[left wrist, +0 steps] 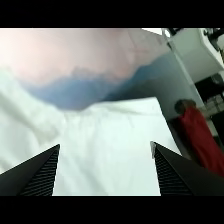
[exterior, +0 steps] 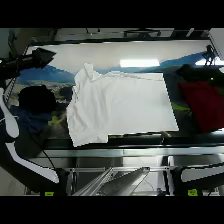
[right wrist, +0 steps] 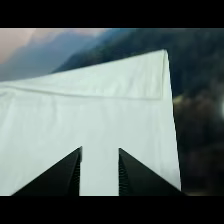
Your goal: Fold the shirts.
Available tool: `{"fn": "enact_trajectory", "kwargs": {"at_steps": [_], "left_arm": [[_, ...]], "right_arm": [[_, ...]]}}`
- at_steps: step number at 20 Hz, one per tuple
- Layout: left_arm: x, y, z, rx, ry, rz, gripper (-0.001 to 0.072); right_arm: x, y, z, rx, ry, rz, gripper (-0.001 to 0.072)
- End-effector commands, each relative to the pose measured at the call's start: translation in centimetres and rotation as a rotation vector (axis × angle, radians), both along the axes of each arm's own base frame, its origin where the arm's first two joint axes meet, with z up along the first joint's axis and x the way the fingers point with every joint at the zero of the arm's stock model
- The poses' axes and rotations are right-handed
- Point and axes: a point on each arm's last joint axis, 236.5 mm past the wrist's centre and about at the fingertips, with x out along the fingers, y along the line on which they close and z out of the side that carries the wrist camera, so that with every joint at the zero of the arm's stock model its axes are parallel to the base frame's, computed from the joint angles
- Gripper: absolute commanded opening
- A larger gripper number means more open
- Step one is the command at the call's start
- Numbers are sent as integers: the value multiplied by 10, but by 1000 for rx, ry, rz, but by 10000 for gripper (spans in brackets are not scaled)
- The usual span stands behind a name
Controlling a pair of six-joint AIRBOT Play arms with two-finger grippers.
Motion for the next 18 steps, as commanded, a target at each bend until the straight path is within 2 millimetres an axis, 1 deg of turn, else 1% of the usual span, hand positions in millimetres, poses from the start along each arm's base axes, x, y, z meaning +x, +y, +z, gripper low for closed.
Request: {"fn": "enact_trajectory", "kwargs": {"at_steps": [1, 3, 4, 5, 7, 8, 9, 10, 11, 14, 16, 18], "left_arm": [[-103, 3, -50, 33, 400, -104, 627], [-157, -13, -83, 44, 546, -123, 627], [-187, -18, -102, 72, 619, -122, 628], [-213, -20, -121, 102, 683, -113, 628], [-267, -22, -158, 165, 816, -96, 628], [-292, -21, -174, 192, 869, -83, 627], [-309, -22, -186, 201, 899, -65, 628], [-322, -26, -197, 204, 919, -47, 627], [-330, -28, -207, 209, 925, -24, 627], [-347, -24, -232, 257, 947, 21, 628], [-353, -19, -244, 289, 953, 41, 627], [-346, -14, -250, 306, 929, 80, 627]], "right_arm": [[-74, -2, -11, 93, 218, 107, 135], [-109, -2, -27, 82, 296, 108, 154], [-127, -5, -35, 60, 331, 102, 158], [-143, -9, -42, 39, 359, 91, 158], [-175, -24, -54, -1, 410, 45, 159], [-186, -30, -58, -1, 424, 17, 159], [-196, -36, -62, 8, 432, -19, 161], [-203, -43, -67, 11, 430, -67, 161], [-207, -49, -73, 11, 428, -106, 162], [-215, -47, -85, 23, 448, -127, 164], [-215, -46, -88, 27, 455, -124, 165], [-215, -46, -88, 27, 456, -125, 165]]}}
